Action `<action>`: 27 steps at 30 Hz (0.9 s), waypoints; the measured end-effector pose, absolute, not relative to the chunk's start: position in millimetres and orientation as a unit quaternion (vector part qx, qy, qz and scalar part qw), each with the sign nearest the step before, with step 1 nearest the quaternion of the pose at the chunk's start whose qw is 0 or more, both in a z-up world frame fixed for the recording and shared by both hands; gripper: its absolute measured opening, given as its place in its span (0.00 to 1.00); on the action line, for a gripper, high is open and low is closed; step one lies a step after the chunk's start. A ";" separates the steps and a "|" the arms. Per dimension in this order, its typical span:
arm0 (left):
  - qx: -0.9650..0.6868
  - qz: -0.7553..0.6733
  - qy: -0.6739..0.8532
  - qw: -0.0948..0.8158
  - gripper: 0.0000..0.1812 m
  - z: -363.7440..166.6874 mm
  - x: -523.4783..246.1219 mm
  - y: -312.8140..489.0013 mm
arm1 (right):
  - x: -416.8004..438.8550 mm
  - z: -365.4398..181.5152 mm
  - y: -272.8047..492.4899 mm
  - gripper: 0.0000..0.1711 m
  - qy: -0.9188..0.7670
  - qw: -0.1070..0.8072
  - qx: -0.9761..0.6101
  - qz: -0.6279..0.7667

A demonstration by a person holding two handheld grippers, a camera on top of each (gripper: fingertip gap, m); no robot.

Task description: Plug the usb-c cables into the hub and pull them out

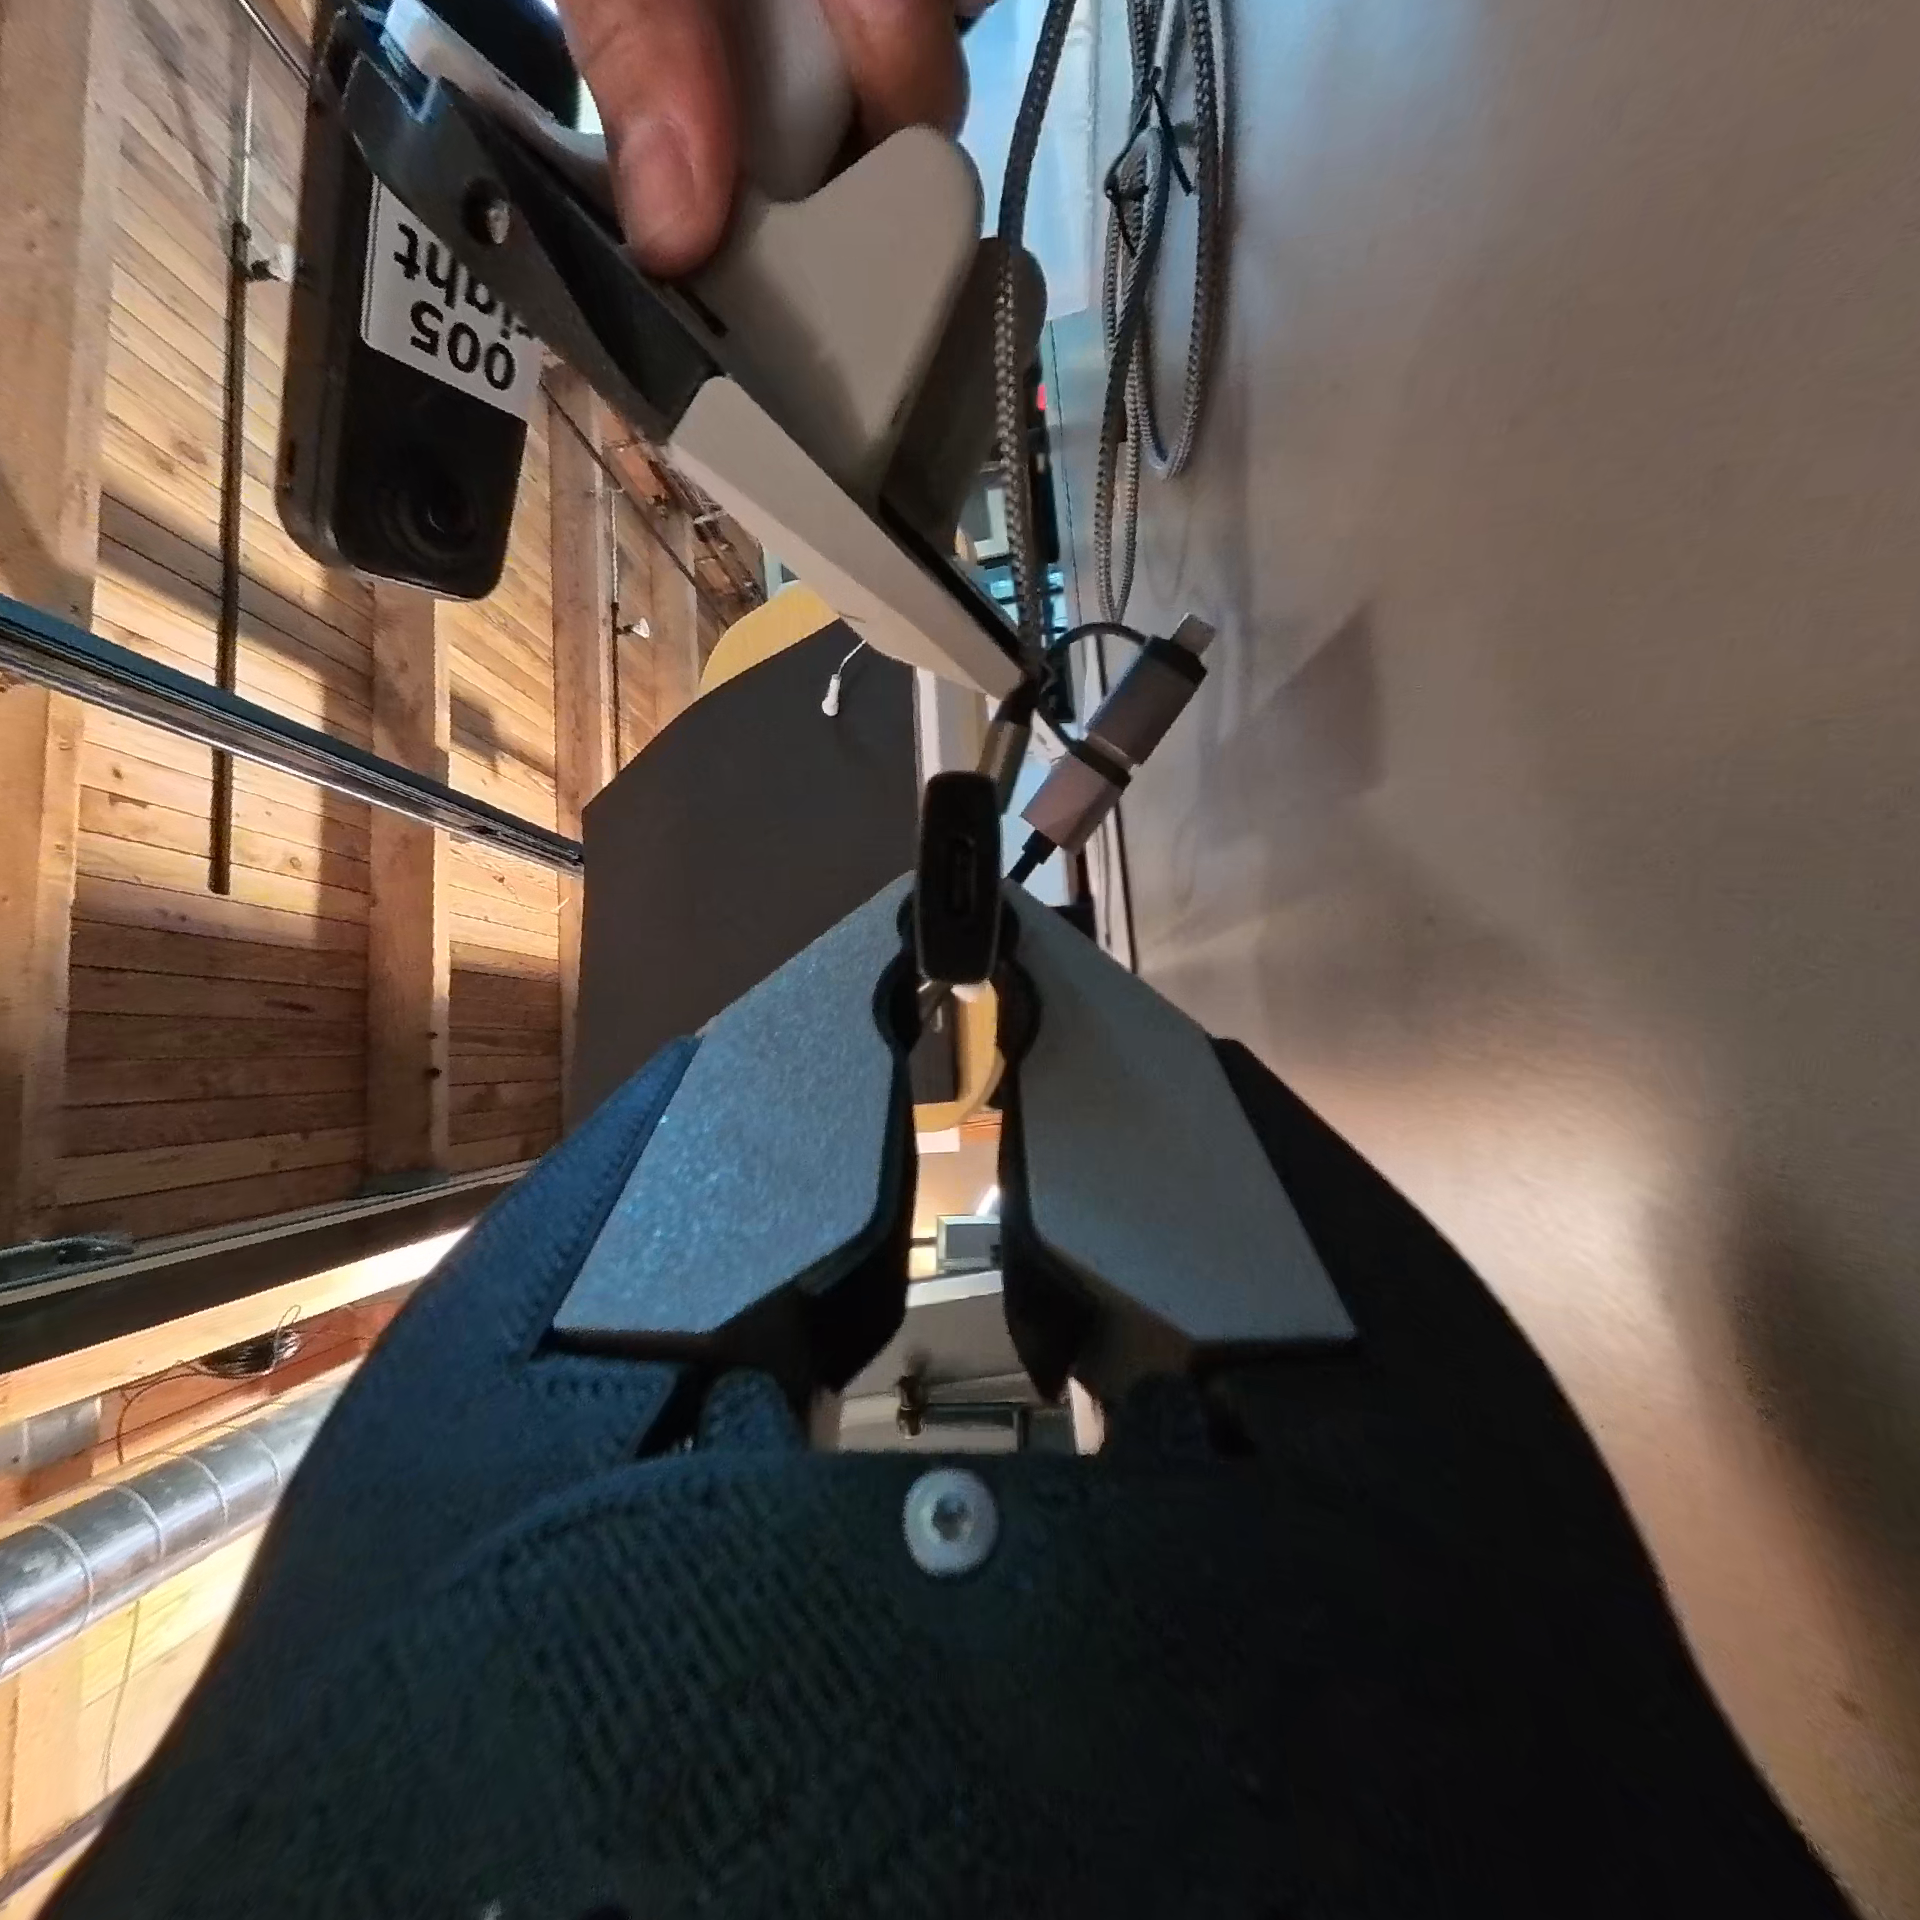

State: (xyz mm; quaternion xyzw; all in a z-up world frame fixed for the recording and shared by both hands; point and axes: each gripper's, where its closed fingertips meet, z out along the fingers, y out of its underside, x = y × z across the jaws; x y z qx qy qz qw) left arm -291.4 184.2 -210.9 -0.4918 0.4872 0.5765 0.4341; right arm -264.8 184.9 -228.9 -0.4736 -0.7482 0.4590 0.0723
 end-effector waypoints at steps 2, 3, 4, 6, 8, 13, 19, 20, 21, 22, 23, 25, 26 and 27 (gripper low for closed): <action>-0.490 0.578 0.488 0.434 0.04 -210.4 -290.9 184.3 | -264.3 -228.4 184.5 0.01 -0.748 0.070 -0.473 0.461; -0.489 0.579 0.487 0.434 0.04 -209.8 -290.8 184.1 | -264.2 -228.0 184.2 0.01 -0.747 0.070 -0.472 0.462; -0.488 0.580 0.487 0.434 0.04 -209.3 -290.9 184.0 | -264.2 -227.7 183.9 0.01 -0.747 0.070 -0.472 0.464; -0.487 0.582 0.487 0.432 0.04 -209.4 -291.5 183.8 | -263.7 -226.7 183.0 0.01 -0.745 0.066 -0.471 0.467; -0.486 0.583 0.489 0.431 0.04 -209.4 -291.1 183.8 | -263.5 -226.0 183.2 0.01 -0.745 0.067 -0.471 0.469; -0.479 0.587 0.491 0.430 0.04 -208.9 -289.4 183.7 | -263.5 -225.4 183.5 0.01 -0.743 0.066 -0.471 0.470; -0.464 0.594 0.504 0.422 0.04 -210.5 -284.7 183.6 | -256.7 -231.9 178.9 0.01 -0.754 0.037 -0.466 0.461; -0.460 0.595 0.509 0.419 0.04 -211.8 -283.0 183.7 | -255.5 -233.7 179.0 0.01 -0.757 0.032 -0.466 0.457; -0.456 0.597 0.513 0.415 0.04 -212.9 -281.8 183.9 | -254.7 -234.5 179.5 0.01 -0.759 0.031 -0.466 0.454; -0.452 0.599 0.515 0.413 0.04 -213.3 -281.1 184.1 | -254.3 -234.5 180.2 0.01 -0.759 0.030 -0.466 0.453; -0.451 0.599 0.516 0.413 0.04 -213.6 -280.8 184.1 | -254.1 -233.8 180.9 0.01 -0.757 0.029 -0.467 0.456; -0.449 0.600 0.516 0.415 0.04 -212.1 -280.0 183.6 | -253.4 -231.8 181.2 0.01 -0.752 0.021 -0.468 0.463; -0.446 0.602 0.517 0.415 0.04 -211.6 -279.3 183.3 | -252.7 -231.6 181.2 0.01 -0.750 0.015 -0.470 0.466; -0.442 0.604 0.519 0.414 0.04 -211.7 -278.3 183.2 | -251.9 -232.3 181.3 0.01 -0.747 0.007 -0.472 0.468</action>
